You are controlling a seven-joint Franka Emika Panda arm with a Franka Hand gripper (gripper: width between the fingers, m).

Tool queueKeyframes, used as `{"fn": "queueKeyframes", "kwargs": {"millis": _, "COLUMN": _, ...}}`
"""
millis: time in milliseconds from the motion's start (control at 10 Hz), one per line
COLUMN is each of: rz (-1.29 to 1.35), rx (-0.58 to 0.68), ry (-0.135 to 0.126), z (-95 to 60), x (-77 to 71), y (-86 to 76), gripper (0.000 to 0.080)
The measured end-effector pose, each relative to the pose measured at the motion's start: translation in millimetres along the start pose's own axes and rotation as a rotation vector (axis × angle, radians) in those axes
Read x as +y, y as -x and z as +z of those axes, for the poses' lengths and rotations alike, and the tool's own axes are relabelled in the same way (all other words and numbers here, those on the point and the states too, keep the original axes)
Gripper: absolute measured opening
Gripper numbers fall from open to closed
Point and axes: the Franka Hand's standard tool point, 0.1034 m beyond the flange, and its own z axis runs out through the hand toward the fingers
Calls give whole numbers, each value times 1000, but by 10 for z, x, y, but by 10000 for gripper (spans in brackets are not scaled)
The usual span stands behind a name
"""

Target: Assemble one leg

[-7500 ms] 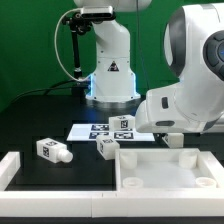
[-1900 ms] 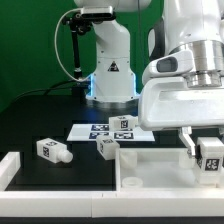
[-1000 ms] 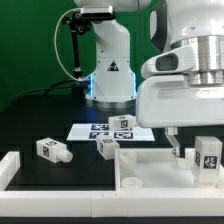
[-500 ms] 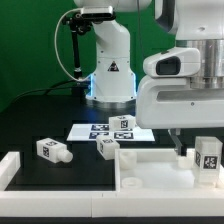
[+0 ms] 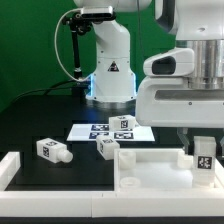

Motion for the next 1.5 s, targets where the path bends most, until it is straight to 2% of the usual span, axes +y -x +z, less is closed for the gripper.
{"fn": "queueKeyframes", "kwargs": {"millis": 200, "rz": 276, "rx": 36, "ry": -21, "z": 9, "x": 4, "y": 19, "gripper": 287}}
{"fn": "queueKeyframes", "kwargs": {"millis": 300, "rz": 499, "rx": 22, "ry": -40, "z": 18, "x": 27, "y": 18, "gripper": 287}}
{"fn": "queueKeyframes", "kwargs": {"millis": 400, "rz": 694, "rx": 0, "ry": -74, "z": 16, "x": 59, "y": 17, "gripper": 287}}
{"fn": "queueKeyframes", "kwargs": {"millis": 600, "rz": 957, "rx": -26, "ry": -82, "z": 19, "x": 8, "y": 75, "gripper": 287}}
{"fn": "queueKeyframes", "kwargs": {"millis": 700, "rz": 989, "rx": -28, "ry": -82, "z": 20, "x": -1, "y": 84, "gripper": 287}}
{"fn": "queueKeyframes", "kwargs": {"millis": 800, "rz": 966, "rx": -27, "ry": -82, "z": 20, "x": 3, "y": 82, "gripper": 292}}
{"fn": "queueKeyframes", "kwargs": {"millis": 900, "rz": 851, "rx": -15, "ry": -71, "z": 12, "x": -16, "y": 85, "gripper": 292}}
{"fn": "queueKeyframes", "kwargs": {"millis": 1000, "rz": 622, "rx": -9, "ry": -52, "z": -5, "x": -47, "y": 91, "gripper": 520}}
{"fn": "queueKeyframes", "kwargs": {"millis": 1100, "rz": 412, "rx": -18, "ry": -43, "z": -15, "x": -57, "y": 79, "gripper": 520}}
{"fn": "queueKeyframes", "kwargs": {"millis": 1200, "rz": 254, "rx": -18, "ry": -44, "z": 5, "x": -69, "y": 93, "gripper": 622}}
{"fn": "queueKeyframes", "kwargs": {"millis": 1300, "rz": 111, "rx": -23, "ry": -44, "z": 33, "x": -87, "y": 148, "gripper": 641}}
{"fn": "queueKeyframes", "kwargs": {"millis": 1500, "rz": -7, "rx": -18, "ry": -43, "z": 33, "x": -73, "y": 136, "gripper": 648}}
